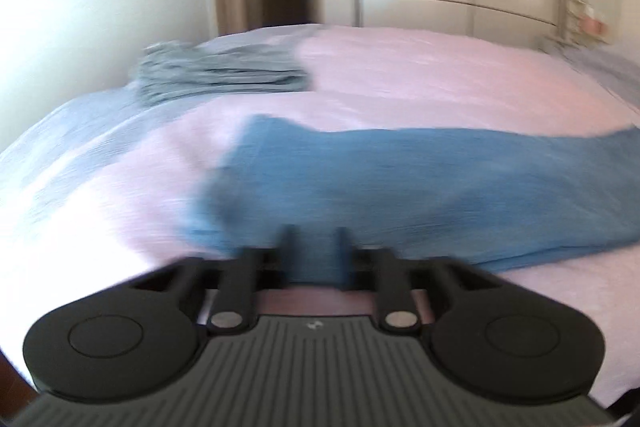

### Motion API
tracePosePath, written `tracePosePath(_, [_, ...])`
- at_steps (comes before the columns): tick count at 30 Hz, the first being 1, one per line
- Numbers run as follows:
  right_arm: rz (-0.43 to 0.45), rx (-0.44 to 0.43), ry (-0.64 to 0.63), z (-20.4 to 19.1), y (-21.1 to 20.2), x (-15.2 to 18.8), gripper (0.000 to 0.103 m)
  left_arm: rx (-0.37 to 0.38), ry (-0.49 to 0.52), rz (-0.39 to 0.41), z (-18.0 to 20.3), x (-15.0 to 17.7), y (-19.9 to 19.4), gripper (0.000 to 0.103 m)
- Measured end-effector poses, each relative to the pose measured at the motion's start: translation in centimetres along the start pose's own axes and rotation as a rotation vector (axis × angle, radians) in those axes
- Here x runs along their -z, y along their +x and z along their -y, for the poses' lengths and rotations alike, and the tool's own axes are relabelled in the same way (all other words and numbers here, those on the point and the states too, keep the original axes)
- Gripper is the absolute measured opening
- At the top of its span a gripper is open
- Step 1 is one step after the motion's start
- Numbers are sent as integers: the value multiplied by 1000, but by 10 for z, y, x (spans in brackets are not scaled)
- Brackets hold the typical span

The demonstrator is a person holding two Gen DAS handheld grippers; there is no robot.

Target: Fold clothes

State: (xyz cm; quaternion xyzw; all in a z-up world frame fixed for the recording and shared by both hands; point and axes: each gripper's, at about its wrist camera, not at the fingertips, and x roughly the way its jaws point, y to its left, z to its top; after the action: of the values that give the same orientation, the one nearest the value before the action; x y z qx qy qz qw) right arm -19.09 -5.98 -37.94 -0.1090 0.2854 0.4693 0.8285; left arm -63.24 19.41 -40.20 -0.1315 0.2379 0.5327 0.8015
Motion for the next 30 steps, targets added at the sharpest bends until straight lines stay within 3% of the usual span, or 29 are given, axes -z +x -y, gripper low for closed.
tracePosePath(3, [27, -15, 19, -7, 2, -4, 53, -8, -11, 18, -5, -4, -4, 4])
tracePosePath(7, [55, -44, -12, -21, 2, 1, 53, -27, 58, 29, 13, -1, 0, 26])
tracePosePath(9, [12, -24, -38, -24, 12, 9, 53, -29, 60, 26, 16, 0, 4, 25])
tracePosePath(11, [-19, -9, -26, -20, 16, 18, 53, -13, -18, 1, 7, 0, 10, 24])
tracePosePath(14, [-8, -8, 27, -12, 7, 14, 53, -39, -74, -4, 1, -14, 1, 23])
tracePosePath(17, [36, -43, 65, -10, -4, 12, 53, -64, -67, -11, 0, -22, -8, 28])
tracePosePath(18, [16, -45, 64, -12, -1, 13, 56, -72, -62, -14, 0, -25, -10, 29])
tracePosePath(20, [-42, -32, 46, -17, 9, 17, 71, -83, -56, -94, 2, -24, -3, 30])
tracePosePath(23, [-85, -7, 32, -23, 7, 15, 72, -98, -50, -151, 13, -23, -11, 35])
tracePosePath(25, [-115, -22, 33, -26, -4, 10, 79, -116, -44, -161, 22, -26, -26, 40])
tracePosePath(27, [-137, -19, 20, -30, -16, 6, 93, -131, -47, -172, 32, -27, -41, 46])
tracePosePath(30, [-144, -4, 5, -39, -36, 5, 94, -105, -43, -194, 49, -23, -63, 47])
